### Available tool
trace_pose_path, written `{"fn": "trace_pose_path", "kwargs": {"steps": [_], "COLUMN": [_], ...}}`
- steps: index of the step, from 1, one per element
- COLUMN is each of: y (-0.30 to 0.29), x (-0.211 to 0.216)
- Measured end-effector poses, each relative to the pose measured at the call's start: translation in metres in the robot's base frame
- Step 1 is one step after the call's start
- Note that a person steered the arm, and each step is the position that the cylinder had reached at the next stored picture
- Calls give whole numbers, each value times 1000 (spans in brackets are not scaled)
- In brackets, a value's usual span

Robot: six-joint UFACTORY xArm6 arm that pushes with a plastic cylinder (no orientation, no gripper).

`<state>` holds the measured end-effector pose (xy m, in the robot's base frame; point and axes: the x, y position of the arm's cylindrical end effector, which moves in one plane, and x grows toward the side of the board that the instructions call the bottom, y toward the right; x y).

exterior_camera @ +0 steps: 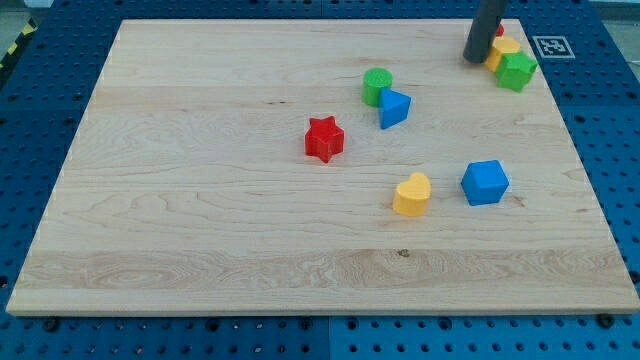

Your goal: Push the green circle towards the top right

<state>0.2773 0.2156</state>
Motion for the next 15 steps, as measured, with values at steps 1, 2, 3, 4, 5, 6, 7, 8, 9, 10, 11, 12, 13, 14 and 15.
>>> {"fn": "trace_pose_path", "kwargs": {"steps": [1,2,3,4,5,6,7,8,9,10,11,12,13,14,15], "y": [-5,-55,-129,-208,-226,-207,-166,-137,-135,-121,-93,-94,-97,-97,-135], "x": [0,0,0,5,46,74,71,56,62,88,91,58,30,40,61]}}
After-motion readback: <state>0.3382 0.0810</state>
